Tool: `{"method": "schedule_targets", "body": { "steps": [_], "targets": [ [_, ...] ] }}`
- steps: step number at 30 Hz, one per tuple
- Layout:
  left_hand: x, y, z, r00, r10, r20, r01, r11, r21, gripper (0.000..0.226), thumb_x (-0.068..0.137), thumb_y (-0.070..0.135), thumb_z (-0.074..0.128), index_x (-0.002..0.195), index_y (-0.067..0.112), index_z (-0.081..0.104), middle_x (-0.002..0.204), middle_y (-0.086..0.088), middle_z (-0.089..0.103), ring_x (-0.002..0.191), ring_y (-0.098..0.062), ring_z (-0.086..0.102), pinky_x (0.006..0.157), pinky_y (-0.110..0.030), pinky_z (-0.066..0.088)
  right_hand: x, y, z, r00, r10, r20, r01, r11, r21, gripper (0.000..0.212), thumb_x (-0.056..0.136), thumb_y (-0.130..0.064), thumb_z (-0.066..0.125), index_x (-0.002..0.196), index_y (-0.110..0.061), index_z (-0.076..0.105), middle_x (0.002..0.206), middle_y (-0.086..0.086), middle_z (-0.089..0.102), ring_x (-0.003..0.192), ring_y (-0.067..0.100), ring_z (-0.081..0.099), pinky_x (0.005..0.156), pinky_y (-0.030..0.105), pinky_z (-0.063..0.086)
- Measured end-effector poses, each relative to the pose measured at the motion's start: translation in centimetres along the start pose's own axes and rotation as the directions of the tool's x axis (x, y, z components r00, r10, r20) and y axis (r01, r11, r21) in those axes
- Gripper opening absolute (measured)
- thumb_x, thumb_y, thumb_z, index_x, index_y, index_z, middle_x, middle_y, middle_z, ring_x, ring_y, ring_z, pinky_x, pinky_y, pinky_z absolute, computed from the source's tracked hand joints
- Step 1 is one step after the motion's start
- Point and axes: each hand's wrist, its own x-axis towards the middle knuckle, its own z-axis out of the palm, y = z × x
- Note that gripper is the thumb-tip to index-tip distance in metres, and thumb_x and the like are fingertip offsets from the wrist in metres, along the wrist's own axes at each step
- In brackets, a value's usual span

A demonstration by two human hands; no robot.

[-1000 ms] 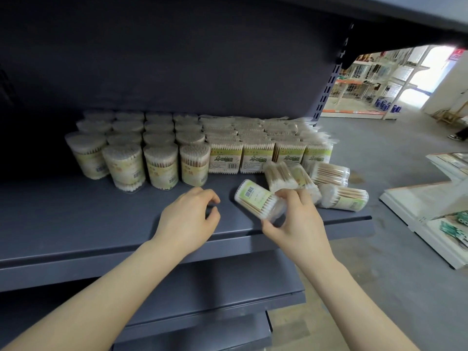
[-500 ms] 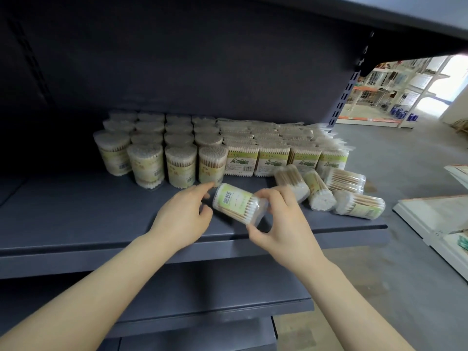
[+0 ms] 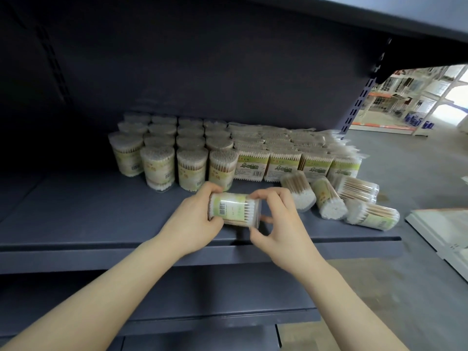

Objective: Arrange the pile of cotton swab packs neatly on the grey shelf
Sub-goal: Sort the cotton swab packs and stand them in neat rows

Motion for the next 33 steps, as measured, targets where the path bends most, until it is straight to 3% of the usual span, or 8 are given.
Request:
{"method": "schedule_targets", "body": {
  "steps": [5, 8, 11, 14, 17, 19, 23, 33],
  "targets": [
    [0.4, 0.0, 0.2, 0.999, -0.042, -0.006, 0.041, 0.993, -0.107, 0.032, 0.079, 0.01, 0.06, 0.103, 0.023, 0.043, 0.093, 0.006, 0.058, 0.062, -0.007, 0.053, 0.054, -0.027, 0.045, 0.6, 0.3, -0.5, 1.0, 0.013, 0.006, -0.013, 0.999, 0.047, 0.056, 0.074, 0.006, 0.056, 0.109, -0.037, 0.044, 0.118, -0.008, 0.041, 0.108, -0.001, 0.045, 0.096, 0.026, 0.045],
    [0.5, 0.1, 0.3, 0.999, -0.042, -0.002, 0.042, 0.989, -0.142, 0.032, 0.077, 0.013, 0.064, 0.099, 0.023, 0.042, 0.09, 0.003, 0.058, 0.058, -0.005, 0.047, 0.047, -0.015, 0.036, 1.1, 0.7, -0.7, 0.999, 0.046, -0.005, -0.046, 0.996, 0.072, 0.057, 0.076, 0.006, 0.054, 0.115, -0.034, 0.044, 0.122, -0.008, 0.047, 0.11, -0.001, 0.046, 0.099, 0.027, 0.043],
    [0.5, -0.2, 0.7, 0.999, -0.049, 0.01, 0.05, 0.982, -0.18, 0.037, 0.074, 0.015, 0.068, 0.094, 0.029, 0.04, 0.098, -0.001, 0.056, 0.072, -0.01, 0.055, 0.062, -0.02, 0.047, 1.7, 1.1, -0.9, 0.994, 0.099, -0.034, -0.093, 0.983, 0.157, 0.055, 0.08, 0.007, 0.052, 0.126, -0.022, 0.043, 0.124, -0.008, 0.052, 0.116, 0.0, 0.049, 0.102, 0.025, 0.041],
    [0.3, -0.2, 1.2, 0.997, -0.063, 0.032, 0.069, 0.973, -0.221, 0.049, 0.065, 0.025, 0.075, 0.097, 0.033, 0.039, 0.108, 0.003, 0.047, 0.09, -0.016, 0.058, 0.085, -0.037, 0.052, 2.2, 0.9, -1.2, 0.995, 0.089, -0.043, -0.078, 0.973, 0.217, 0.055, 0.081, 0.008, 0.05, 0.122, -0.029, 0.044, 0.116, -0.019, 0.056, 0.111, -0.009, 0.05, 0.097, 0.015, 0.042],
    [0.1, 0.1, 1.5, 0.995, -0.092, 0.041, 0.099, 0.967, -0.236, 0.07, 0.06, 0.036, 0.075, 0.12, 0.031, 0.04, 0.106, 0.01, 0.04, 0.095, -0.015, 0.057, 0.091, -0.037, 0.049, 2.6, 0.6, -1.4, 0.998, 0.051, -0.032, -0.042, 0.973, 0.227, 0.055, 0.081, 0.01, 0.045, 0.114, -0.033, 0.047, 0.114, -0.024, 0.054, 0.112, -0.009, 0.05, 0.095, 0.014, 0.042],
    [0.2, 0.2, 1.6, 0.995, -0.101, 0.025, 0.104, 0.959, -0.264, 0.066, 0.063, 0.032, 0.079, 0.119, 0.026, 0.045, 0.105, 0.01, 0.04, 0.096, -0.016, 0.057, 0.093, -0.037, 0.048, 3.0, 0.5, -1.5, 0.997, 0.035, -0.067, -0.016, 0.963, 0.271, 0.051, 0.083, 0.01, 0.045, 0.109, -0.034, 0.048, 0.112, -0.018, 0.056, 0.11, -0.004, 0.053, 0.095, 0.014, 0.042],
    [0.1, 0.4, 1.5, 0.992, -0.127, -0.002, 0.119, 0.942, -0.314, 0.058, 0.064, 0.03, 0.081, 0.111, 0.028, 0.048, 0.111, 0.002, 0.049, 0.09, -0.017, 0.06, 0.08, -0.027, 0.048, 3.9, 0.2, -1.8, 0.993, 0.068, -0.092, -0.037, 0.951, 0.307, 0.034, 0.087, 0.006, 0.05, 0.11, -0.019, 0.054, 0.109, -0.007, 0.058, 0.104, 0.004, 0.056, 0.094, 0.011, 0.043],
    [-1.0, 2.3, 1.3, 0.983, -0.155, -0.098, 0.116, 0.941, -0.318, 0.052, 0.065, 0.032, 0.081, 0.102, 0.025, 0.045, 0.092, 0.014, 0.056, 0.076, -0.004, 0.058, 0.063, -0.015, 0.044, 4.9, -0.7, -2.1, 0.993, 0.055, -0.105, -0.025, 0.962, 0.272, 0.026, 0.087, 0.0, 0.054, 0.1, -0.02, 0.062, 0.103, -0.006, 0.064, 0.098, 0.008, 0.061, 0.089, 0.019, 0.047]
  ]
}}
